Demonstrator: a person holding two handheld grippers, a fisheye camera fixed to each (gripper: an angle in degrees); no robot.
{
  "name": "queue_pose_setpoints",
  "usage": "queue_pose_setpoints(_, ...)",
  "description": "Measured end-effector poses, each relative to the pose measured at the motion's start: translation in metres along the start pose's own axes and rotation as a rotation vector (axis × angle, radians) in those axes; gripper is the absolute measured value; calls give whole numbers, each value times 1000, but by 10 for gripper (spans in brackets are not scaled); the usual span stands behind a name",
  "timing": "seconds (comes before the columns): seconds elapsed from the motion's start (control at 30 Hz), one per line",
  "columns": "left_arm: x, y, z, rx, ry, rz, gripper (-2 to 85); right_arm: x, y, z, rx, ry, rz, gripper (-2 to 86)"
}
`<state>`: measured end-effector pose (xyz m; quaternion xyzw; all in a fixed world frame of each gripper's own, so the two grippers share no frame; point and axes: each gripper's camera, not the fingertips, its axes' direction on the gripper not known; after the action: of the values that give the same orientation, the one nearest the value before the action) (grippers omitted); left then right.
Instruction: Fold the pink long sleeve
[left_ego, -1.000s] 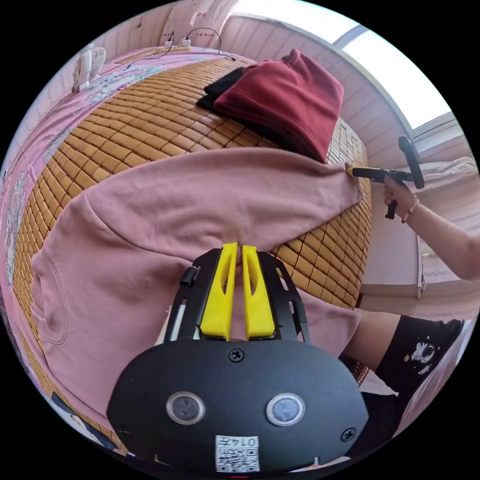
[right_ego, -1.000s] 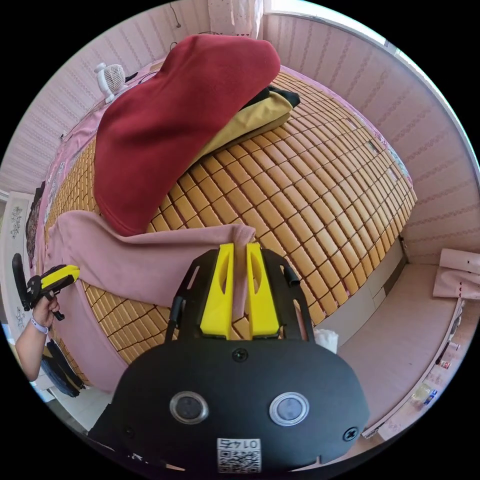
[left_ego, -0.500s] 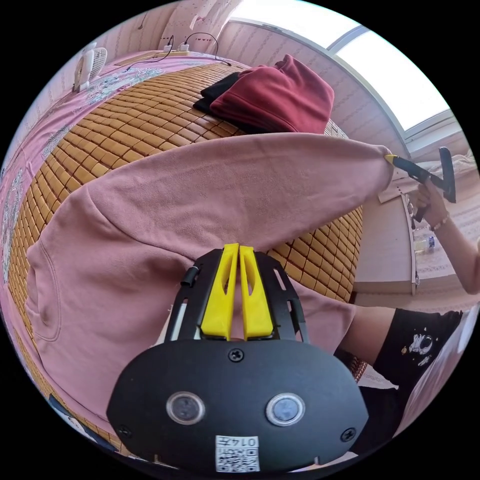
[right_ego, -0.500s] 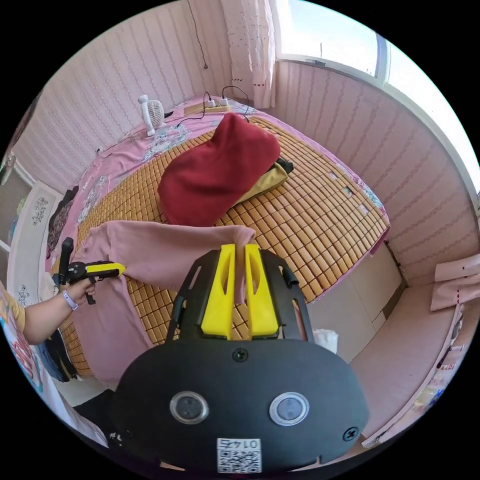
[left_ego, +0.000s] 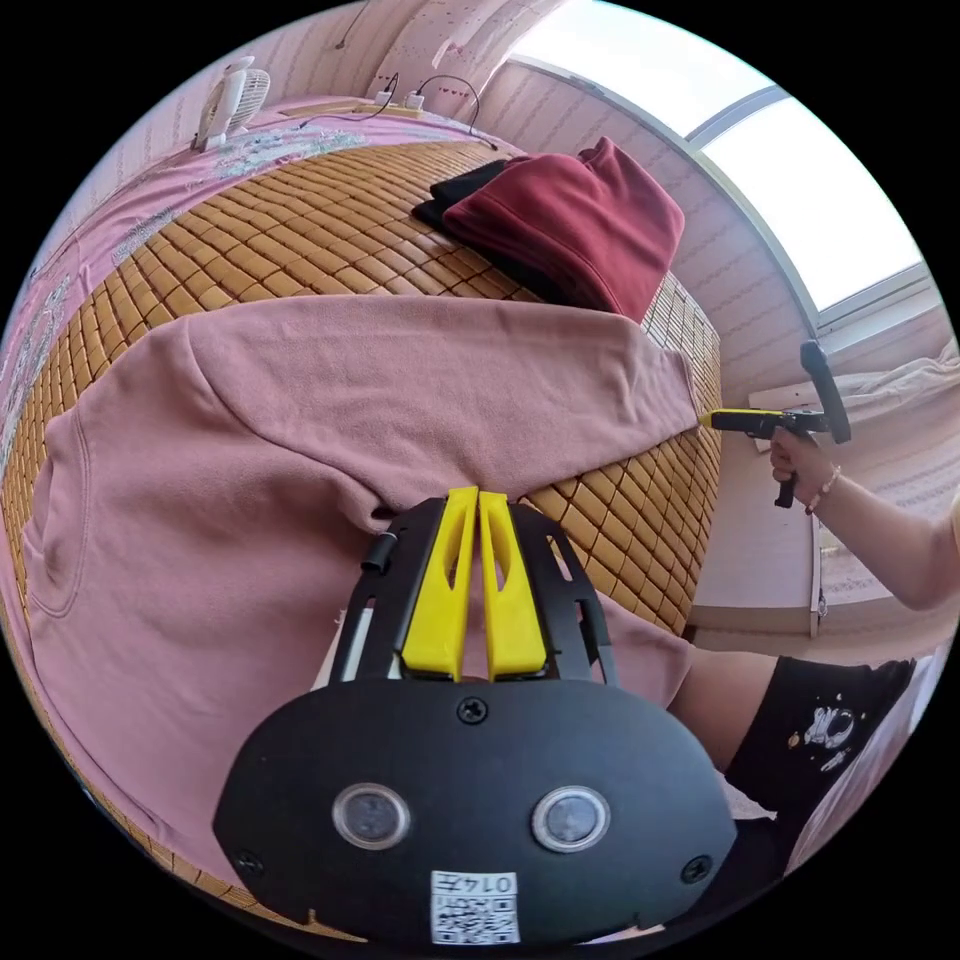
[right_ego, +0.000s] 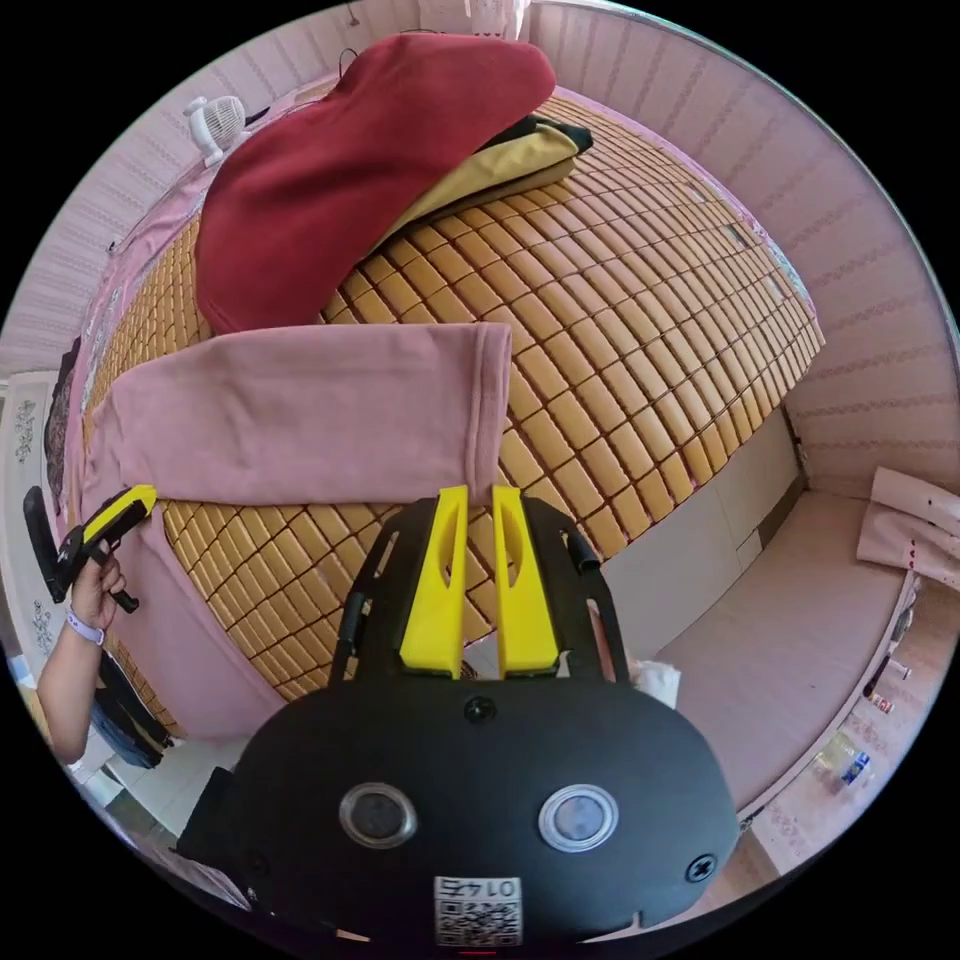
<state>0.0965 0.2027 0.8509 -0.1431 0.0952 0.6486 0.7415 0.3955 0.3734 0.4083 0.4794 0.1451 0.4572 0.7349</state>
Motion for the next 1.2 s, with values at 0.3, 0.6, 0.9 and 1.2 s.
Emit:
queue_pose_setpoints(0.3, 13, -3, -51, 19, 1, -19, -10, -26, 0, 2, 10, 65, -31, 39)
queue_pose_setpoints(0.6, 10, 94, -175, 147, 24, -219, -9, -65, 23, -44, 79, 151, -53, 26)
queue_pose_setpoints(0.9, -61, 277, -308, 243, -203, -711, 50, -283, -12, -67, 220, -175, -677, 56)
queue_pose_setpoints(1.2, -54, 351, -345, 222, -236, -826, 58, -620, -30, -35, 281, -411, -1076, 100)
